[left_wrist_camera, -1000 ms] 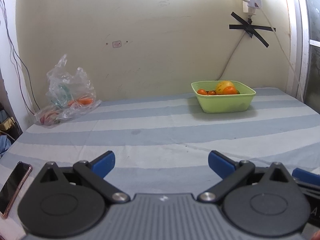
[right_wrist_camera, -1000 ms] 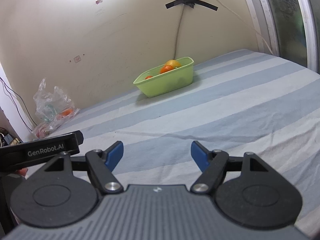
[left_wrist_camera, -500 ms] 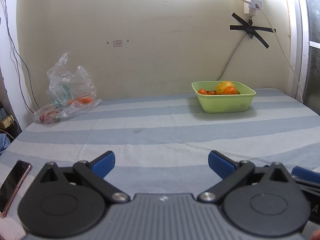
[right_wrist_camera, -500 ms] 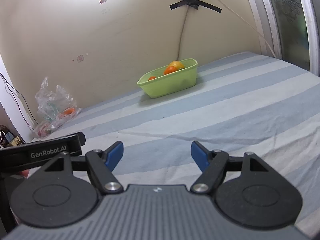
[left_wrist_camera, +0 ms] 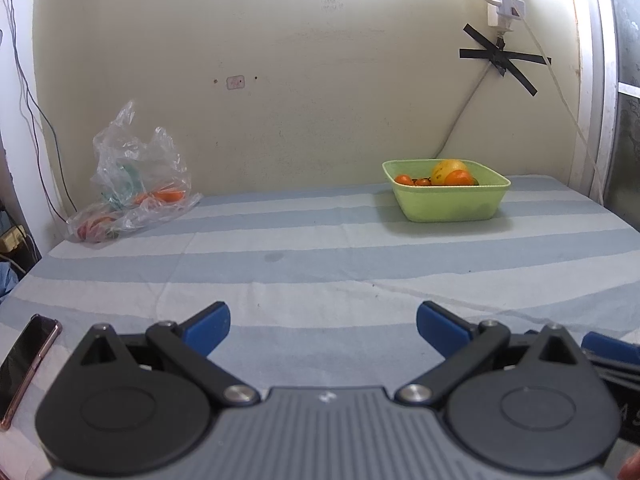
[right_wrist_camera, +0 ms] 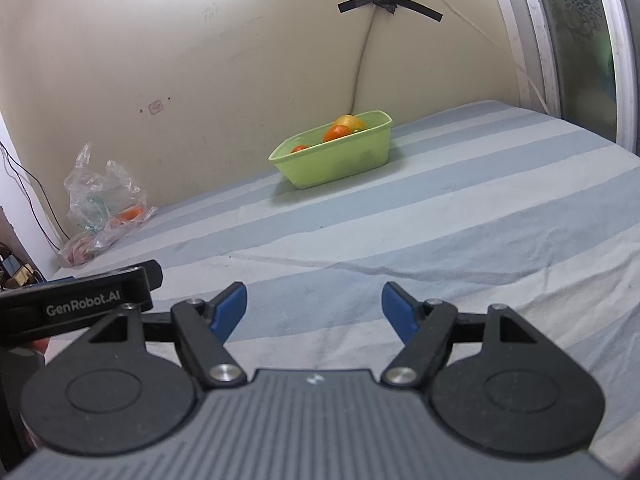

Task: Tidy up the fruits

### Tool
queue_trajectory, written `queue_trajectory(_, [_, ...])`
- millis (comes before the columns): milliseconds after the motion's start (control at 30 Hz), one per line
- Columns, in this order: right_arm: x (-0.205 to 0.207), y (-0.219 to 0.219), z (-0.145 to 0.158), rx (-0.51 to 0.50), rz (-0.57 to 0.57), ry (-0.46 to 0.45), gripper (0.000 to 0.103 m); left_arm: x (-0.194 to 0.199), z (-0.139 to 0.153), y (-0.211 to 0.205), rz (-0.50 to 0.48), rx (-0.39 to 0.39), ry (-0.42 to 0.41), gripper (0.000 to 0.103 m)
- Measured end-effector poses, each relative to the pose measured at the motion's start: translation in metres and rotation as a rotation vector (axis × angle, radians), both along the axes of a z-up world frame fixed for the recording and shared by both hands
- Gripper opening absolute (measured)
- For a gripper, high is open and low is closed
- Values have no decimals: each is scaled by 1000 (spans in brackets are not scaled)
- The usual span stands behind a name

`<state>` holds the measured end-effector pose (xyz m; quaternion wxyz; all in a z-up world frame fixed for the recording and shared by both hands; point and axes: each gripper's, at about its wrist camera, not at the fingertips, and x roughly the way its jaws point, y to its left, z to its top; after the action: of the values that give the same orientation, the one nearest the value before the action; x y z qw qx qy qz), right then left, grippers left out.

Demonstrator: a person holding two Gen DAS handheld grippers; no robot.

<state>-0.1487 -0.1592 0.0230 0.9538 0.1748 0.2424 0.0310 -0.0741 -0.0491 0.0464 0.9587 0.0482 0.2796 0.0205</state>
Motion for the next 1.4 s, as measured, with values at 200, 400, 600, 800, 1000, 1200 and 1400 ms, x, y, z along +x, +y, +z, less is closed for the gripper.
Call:
queue_trajectory(200, [-1, 0, 0, 1, 7, -1, 76, 1, 0, 2, 5, -4, 0, 103])
queue_trajectory(400, [0, 0, -1, -5, 12, 7, 76, 1, -1, 4, 11, -13, 3, 103])
queue_trajectory(600, [2, 0, -1, -11, 15, 8, 76, 0, -2, 4, 12, -9, -2, 103])
queue_trajectory(800, [2, 3, -1, -23, 18, 4, 76, 1, -3, 5, 12, -9, -7, 103])
queue_trajectory(1000, [14, 3, 0, -50, 34, 38, 77, 3, 1, 5, 24, 14, -32, 103])
queue_trajectory(1200, [28, -3, 5, -69, 55, 68, 77, 2, 14, 11, 32, -11, -71, 103])
queue_trajectory(1400, [28, -4, 21, -86, 80, 25, 79, -2, 23, 13, 42, -1, -116, 103])
